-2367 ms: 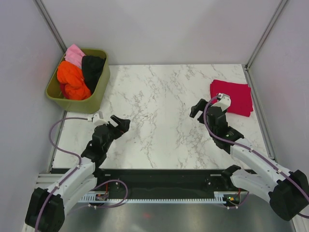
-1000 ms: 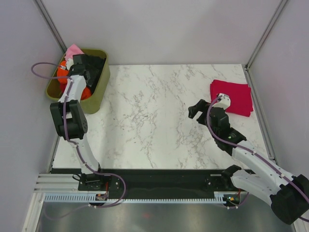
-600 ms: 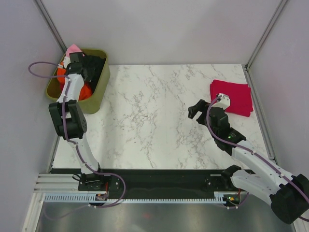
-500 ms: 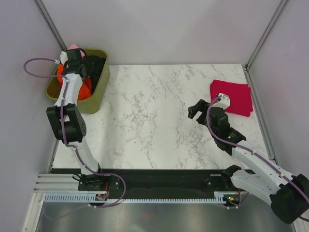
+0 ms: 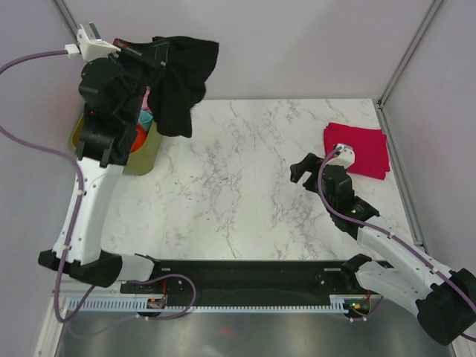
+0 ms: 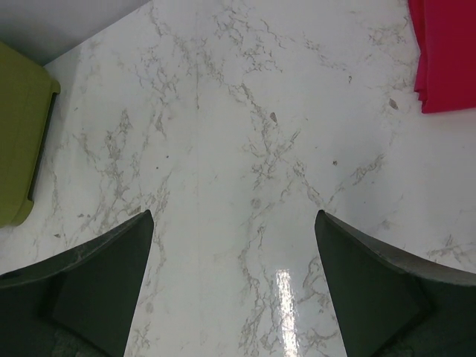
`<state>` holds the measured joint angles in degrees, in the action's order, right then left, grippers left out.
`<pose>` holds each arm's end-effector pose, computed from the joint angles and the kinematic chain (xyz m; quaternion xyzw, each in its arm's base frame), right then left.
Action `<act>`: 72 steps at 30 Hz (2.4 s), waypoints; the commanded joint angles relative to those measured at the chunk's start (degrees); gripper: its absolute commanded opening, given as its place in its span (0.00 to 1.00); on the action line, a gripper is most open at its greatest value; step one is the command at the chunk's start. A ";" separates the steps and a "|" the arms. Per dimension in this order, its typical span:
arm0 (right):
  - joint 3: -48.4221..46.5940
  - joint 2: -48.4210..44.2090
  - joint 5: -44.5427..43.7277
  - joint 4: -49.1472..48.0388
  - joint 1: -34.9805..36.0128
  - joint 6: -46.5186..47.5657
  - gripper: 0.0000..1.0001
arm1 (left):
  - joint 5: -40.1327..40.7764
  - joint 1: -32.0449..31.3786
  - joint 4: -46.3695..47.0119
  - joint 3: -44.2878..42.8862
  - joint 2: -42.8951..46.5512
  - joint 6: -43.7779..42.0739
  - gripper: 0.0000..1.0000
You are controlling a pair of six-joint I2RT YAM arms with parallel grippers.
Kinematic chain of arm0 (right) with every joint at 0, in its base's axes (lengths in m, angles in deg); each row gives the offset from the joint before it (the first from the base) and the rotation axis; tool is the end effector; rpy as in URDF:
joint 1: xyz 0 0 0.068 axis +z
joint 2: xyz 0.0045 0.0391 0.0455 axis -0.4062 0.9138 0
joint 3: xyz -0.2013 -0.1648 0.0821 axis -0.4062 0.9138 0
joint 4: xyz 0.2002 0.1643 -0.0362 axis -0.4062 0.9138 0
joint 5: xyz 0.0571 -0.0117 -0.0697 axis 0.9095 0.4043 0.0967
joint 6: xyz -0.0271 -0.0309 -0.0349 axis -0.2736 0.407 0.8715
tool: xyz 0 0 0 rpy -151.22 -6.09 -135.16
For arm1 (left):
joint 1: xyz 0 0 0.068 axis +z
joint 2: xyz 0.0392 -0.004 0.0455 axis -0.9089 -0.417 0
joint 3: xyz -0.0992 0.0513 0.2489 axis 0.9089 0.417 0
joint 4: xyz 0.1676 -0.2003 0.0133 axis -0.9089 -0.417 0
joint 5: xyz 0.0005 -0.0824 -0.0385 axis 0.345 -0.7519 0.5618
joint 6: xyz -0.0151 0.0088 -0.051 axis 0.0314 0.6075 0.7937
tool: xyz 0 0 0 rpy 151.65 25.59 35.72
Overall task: Fold and stack the t-shirts
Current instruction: Move the tshirt to the center of the board, then flatten the tshirt out
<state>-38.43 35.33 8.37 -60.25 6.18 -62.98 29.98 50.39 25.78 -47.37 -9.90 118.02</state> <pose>0.1914 0.0967 0.2643 0.1638 0.8011 0.1955 0.5415 0.2685 -0.0630 0.5517 -0.2858 0.5962 -0.3390 0.6693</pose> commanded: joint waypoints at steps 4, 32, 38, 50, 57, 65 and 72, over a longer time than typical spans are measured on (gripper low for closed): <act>-1.23 -4.57 -4.70 0.00 -0.18 1.49 0.98 | -0.32 -10.87 3.56 0.53 8.79 -0.01 0.02; -5.35 23.88 17.69 -8.96 -0.01 7.38 0.67 | -6.12 -12.46 -3.38 31.92 -2.45 -14.60 0.98; -7.73 31.97 25.07 -10.54 0.61 7.21 0.68 | -9.39 -15.45 -10.77 30.22 -5.54 -11.54 0.96; -17.47 47.52 23.78 -9.94 4.56 7.65 0.61 | -7.02 -15.54 8.56 54.24 3.96 -14.50 0.95; -23.37 52.63 15.51 -6.16 4.48 8.44 0.33 | -2.79 -15.19 9.36 53.37 -2.00 -16.26 0.96; -18.29 41.42 10.42 -6.85 4.48 7.39 0.00 | -6.13 -15.19 8.92 51.87 -4.13 -18.46 0.94; -8.97 23.03 3.40 -6.42 4.57 5.01 0.00 | -6.48 -15.19 8.83 52.40 -2.90 -18.81 0.95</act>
<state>-49.48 65.10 18.21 -65.69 10.75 -56.66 23.68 35.12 33.19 6.46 -14.81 101.76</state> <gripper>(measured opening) 0.009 0.946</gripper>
